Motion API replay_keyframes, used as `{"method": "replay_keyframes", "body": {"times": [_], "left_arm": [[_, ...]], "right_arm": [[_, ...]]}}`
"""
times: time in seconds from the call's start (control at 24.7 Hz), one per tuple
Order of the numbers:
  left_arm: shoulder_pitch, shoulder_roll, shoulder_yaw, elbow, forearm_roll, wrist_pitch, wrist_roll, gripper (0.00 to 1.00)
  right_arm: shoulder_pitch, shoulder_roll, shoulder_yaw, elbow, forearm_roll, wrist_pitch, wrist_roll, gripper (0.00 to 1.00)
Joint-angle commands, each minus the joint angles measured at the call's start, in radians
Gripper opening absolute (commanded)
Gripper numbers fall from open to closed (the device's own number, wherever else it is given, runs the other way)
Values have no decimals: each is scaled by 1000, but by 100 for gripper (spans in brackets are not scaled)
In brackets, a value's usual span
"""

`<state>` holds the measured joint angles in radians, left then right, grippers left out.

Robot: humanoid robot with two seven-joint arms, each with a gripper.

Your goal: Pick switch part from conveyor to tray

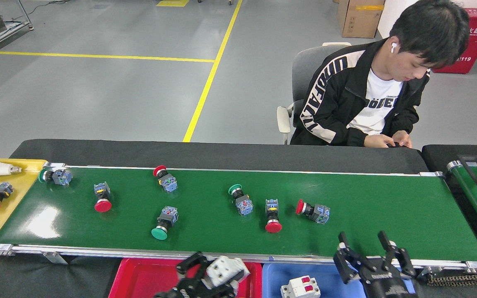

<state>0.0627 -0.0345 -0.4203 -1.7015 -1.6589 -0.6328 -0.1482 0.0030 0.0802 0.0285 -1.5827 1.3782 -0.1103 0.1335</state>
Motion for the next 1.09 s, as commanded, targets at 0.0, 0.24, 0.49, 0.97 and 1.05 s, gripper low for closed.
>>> {"method": "replay_keyframes", "body": {"times": [0.0,0.24,0.49,0.97,1.05], "left_arm": [[-38,-36,-35,40,-64,5,1,13],[-41,-42,-107,77,-142,24,4,84],[-35,-38,-103,74,-136,22,6,100],[-35,-48,339,69,74,64,13,100],[-34,-41,459,79,119,67,13,100]], "right_arm": [[-47,-5,59,35,5,86,31,95],[-167,9,189,176,4,159,29,94],[-192,-5,211,219,-11,123,23,45],[-182,-16,203,171,-42,38,-32,20],[-178,-36,203,145,-61,38,-32,20]]}}
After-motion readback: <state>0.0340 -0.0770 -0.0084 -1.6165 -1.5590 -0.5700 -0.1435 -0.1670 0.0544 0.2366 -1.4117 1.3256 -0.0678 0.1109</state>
